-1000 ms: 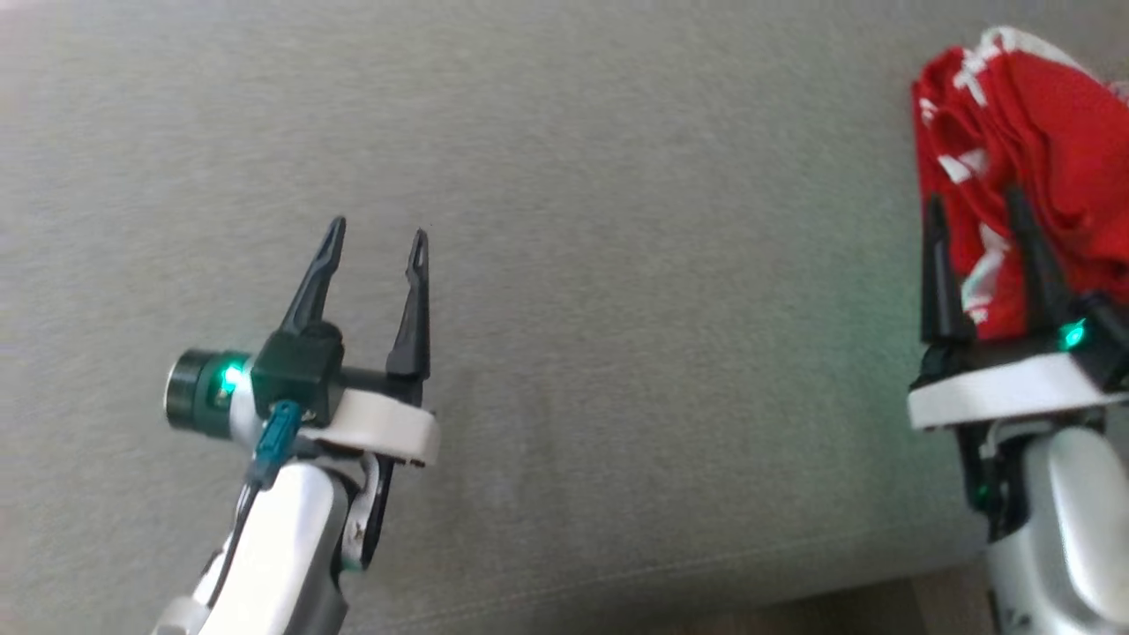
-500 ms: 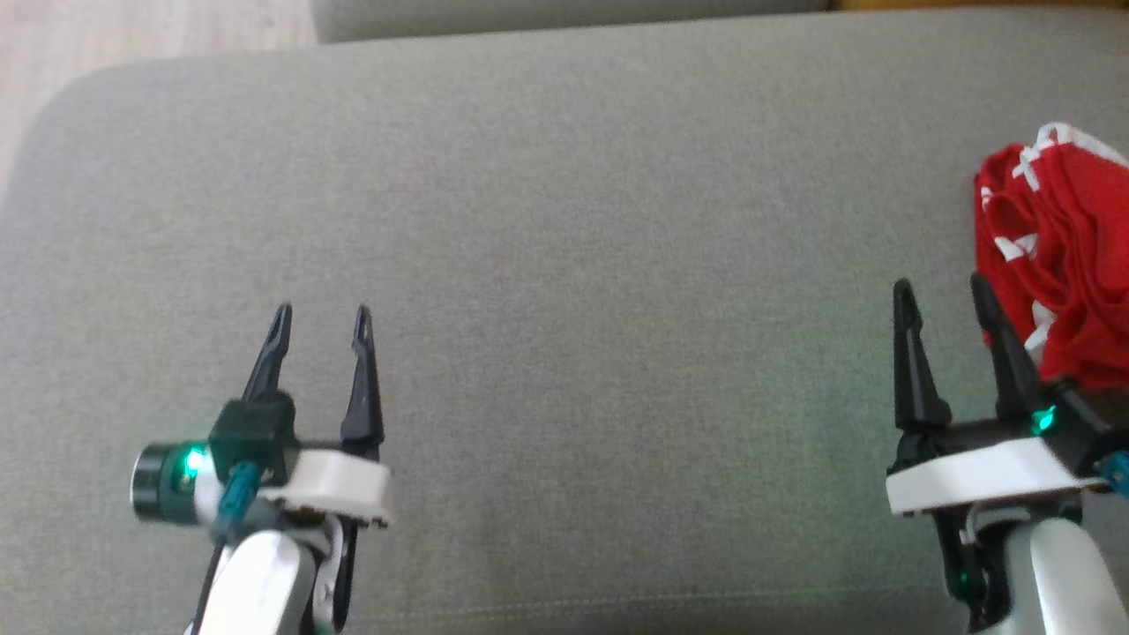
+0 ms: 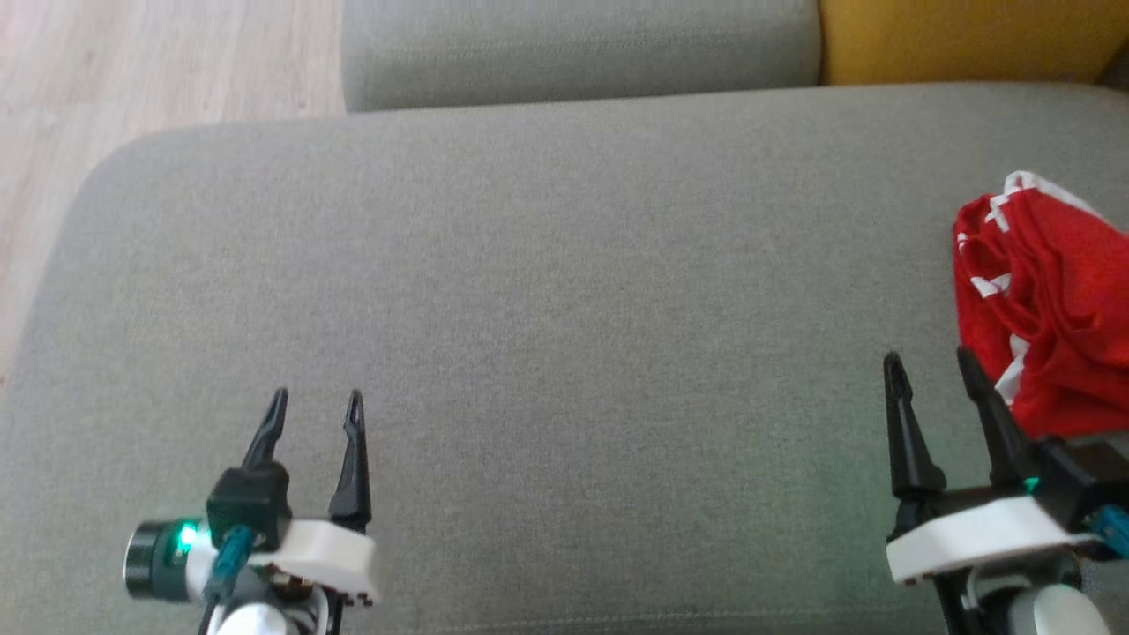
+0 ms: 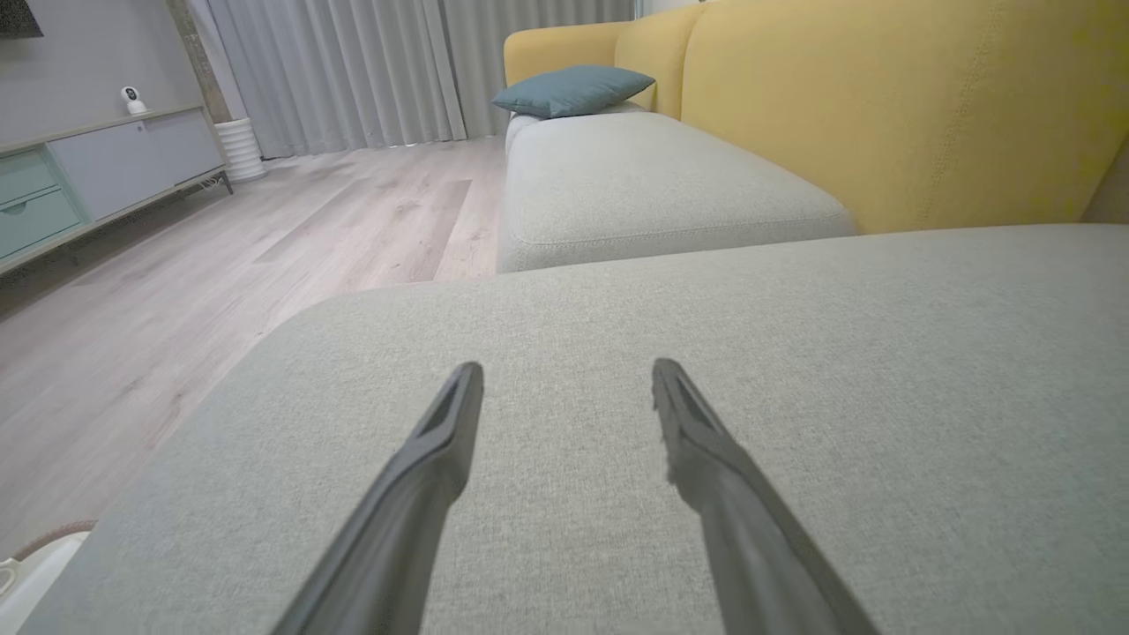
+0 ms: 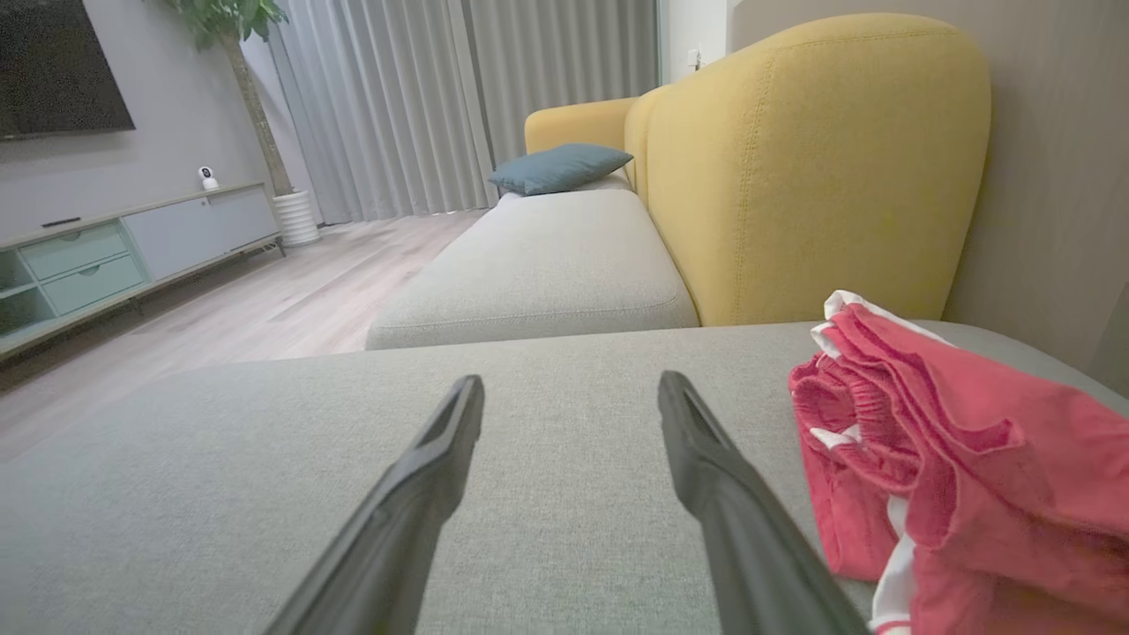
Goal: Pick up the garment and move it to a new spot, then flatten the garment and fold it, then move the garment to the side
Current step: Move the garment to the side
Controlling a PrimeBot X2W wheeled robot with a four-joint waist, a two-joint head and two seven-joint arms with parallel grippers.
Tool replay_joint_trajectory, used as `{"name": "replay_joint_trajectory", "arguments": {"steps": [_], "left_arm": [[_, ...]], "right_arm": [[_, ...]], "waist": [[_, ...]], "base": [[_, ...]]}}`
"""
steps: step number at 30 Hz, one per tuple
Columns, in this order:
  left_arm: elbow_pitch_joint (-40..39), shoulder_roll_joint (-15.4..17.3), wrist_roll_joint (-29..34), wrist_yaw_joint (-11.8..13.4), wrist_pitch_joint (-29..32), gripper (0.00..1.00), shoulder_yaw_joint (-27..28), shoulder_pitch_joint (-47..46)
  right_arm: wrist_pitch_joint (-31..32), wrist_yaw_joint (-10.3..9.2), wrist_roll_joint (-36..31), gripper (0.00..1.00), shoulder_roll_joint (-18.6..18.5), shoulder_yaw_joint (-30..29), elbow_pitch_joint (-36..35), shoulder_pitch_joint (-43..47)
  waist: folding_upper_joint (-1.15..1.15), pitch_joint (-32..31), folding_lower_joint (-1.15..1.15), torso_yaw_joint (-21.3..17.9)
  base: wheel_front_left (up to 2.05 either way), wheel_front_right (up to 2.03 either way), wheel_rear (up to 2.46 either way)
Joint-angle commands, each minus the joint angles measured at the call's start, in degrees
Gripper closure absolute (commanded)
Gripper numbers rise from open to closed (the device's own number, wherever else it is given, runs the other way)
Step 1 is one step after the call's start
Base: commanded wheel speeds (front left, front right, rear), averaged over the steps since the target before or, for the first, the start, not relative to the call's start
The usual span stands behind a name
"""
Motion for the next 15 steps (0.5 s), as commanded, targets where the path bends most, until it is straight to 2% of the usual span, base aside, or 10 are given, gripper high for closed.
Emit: {"name": "replay_joint_trajectory", "arguments": {"steps": [1,15], "left_arm": [[-2.1,1.4,-0.3,0.1,0.1,0.00,2.1,-1.5],[-4.0,2.8,-0.1,0.7,1.7,0.00,1.4,0.4]], "right_arm": [[0.2,0.20,0.3,0.00,-0.2,1.2,-2.2,-0.7],[1.6,0.20,0.9,0.00,-0.2,1.2,-2.7,1.3]], "waist": [[0.00,-0.9,0.00,-0.2],[0.00,-2.7,0.00,-0.4]], "base": [[0.00,0.00,0.00],[0.00,0.00,0.00]]}}
